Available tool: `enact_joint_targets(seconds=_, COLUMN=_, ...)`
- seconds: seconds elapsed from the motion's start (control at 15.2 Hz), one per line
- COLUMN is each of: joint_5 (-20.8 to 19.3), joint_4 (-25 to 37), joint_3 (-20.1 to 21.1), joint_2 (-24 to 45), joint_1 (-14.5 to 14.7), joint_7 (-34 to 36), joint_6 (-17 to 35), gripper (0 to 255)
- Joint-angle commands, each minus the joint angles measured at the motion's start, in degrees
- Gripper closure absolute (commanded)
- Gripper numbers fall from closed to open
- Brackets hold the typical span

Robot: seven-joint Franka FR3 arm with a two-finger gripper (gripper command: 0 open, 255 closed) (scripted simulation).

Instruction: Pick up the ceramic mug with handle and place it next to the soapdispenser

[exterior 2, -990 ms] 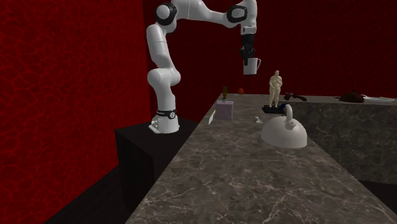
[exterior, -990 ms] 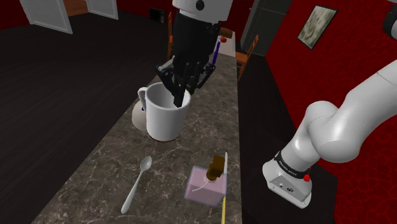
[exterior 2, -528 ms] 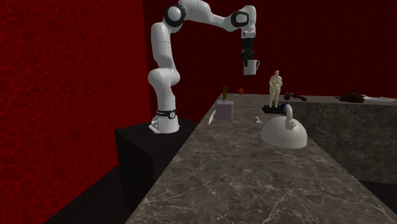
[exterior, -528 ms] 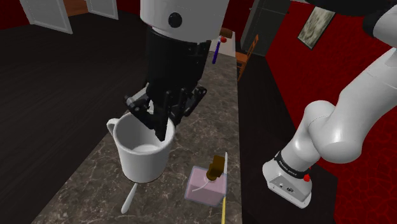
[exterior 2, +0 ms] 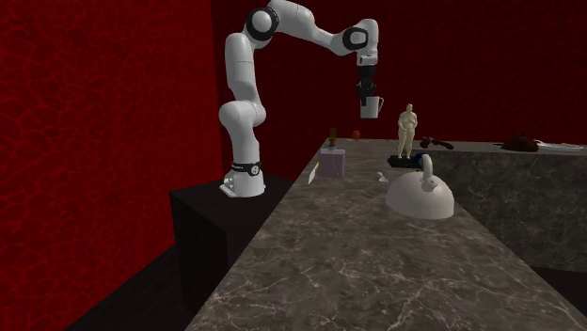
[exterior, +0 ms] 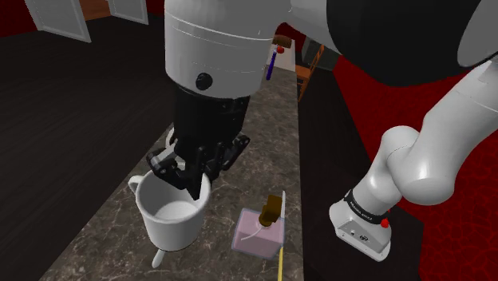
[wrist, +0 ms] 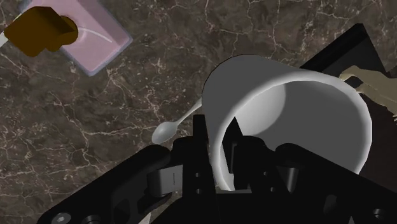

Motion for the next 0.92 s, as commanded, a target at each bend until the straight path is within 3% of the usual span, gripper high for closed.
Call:
enact_joint_targets(seconds=0.0, joint_5=0.06, joint_4=-1.72, joint_3=-0.01, joint_2=-0.05, joint_1=-0.01, joint_7=-0.15, joint_6=1.72, gripper=255)
enact_joint_targets(seconds=0.86, joint_5=-0.93, joint_4=-9.92, joint_3=0.40, joint_2=1.91, joint_1=0.26, joint_7=0.31, joint_6=11.58, gripper=255)
